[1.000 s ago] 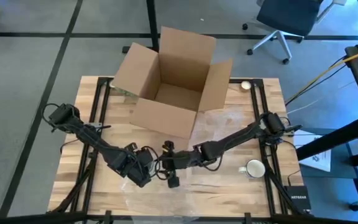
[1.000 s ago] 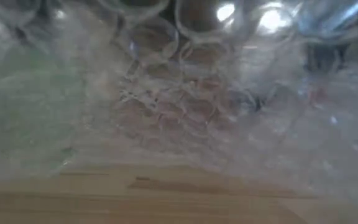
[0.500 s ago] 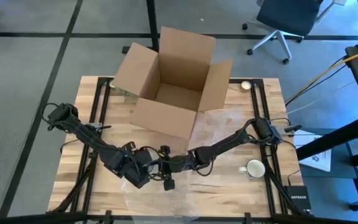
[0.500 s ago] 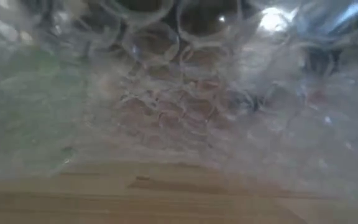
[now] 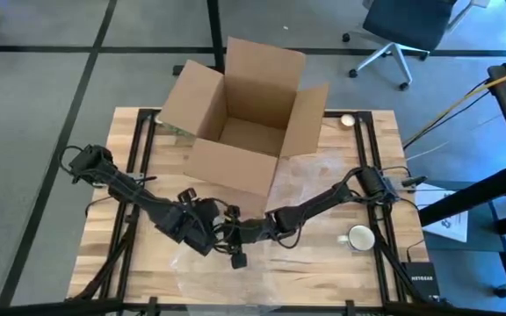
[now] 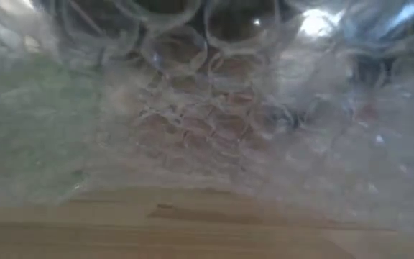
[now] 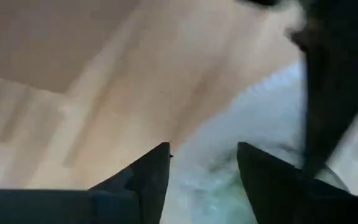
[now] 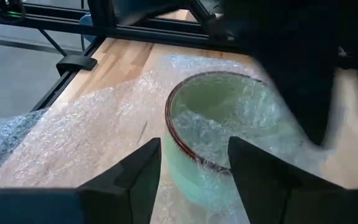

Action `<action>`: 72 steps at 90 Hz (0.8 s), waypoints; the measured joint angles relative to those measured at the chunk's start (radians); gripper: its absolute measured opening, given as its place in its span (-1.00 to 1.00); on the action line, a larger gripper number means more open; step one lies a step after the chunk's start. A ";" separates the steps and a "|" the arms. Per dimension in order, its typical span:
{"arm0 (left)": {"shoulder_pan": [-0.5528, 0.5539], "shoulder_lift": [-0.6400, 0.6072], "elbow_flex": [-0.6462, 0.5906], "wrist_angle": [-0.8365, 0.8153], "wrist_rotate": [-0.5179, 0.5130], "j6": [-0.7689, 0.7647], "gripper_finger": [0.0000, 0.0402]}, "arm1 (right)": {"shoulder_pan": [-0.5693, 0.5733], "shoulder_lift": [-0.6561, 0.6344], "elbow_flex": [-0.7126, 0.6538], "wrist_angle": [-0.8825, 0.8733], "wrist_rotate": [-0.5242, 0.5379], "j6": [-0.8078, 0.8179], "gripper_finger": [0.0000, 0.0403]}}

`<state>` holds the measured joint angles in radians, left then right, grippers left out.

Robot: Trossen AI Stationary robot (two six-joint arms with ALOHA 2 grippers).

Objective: Wrap mug
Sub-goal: Wrap the green mug with bubble wrap

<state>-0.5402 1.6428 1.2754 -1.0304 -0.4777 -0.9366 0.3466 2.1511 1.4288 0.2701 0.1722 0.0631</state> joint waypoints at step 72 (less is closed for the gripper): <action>-0.056 -0.003 -0.219 0.279 0.041 -0.047 -0.15 | 0.000 -0.025 -0.003 -0.032 -0.001 0.003 -0.13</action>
<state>-0.5960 1.6398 1.0565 -0.7513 -0.4365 -0.9836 0.3465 2.1261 1.4262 0.2381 0.1711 0.0666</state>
